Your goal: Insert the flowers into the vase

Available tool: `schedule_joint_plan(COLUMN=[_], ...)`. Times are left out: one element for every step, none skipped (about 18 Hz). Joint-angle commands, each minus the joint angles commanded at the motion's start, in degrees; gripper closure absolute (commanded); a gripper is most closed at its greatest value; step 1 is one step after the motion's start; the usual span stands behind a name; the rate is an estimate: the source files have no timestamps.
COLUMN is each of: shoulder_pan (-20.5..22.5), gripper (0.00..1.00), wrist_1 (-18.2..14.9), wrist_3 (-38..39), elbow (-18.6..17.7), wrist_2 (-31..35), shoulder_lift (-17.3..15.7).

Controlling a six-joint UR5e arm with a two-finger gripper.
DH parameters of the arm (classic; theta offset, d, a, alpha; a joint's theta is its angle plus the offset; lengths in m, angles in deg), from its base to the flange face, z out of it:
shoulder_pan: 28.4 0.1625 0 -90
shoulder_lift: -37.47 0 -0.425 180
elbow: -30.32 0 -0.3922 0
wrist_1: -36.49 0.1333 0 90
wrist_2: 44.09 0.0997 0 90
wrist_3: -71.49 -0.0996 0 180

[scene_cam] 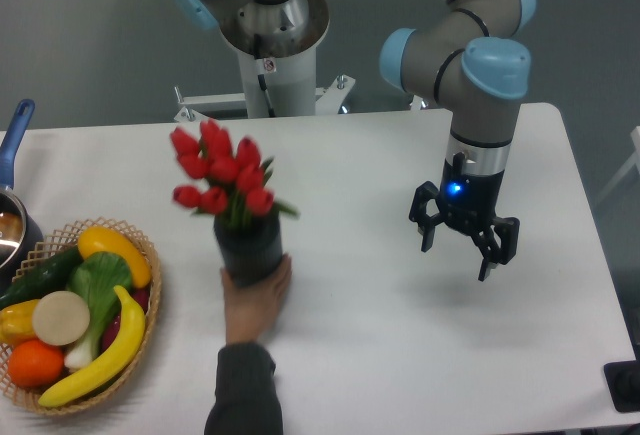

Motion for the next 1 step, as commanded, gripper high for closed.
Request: schedule_joint_plan(shoulder_pan=[0.0], gripper=[0.0], wrist_1=[0.0], wrist_3=[-0.1], elbow=[0.0], wrist_2=[1.2], shoulder_lift=[0.0])
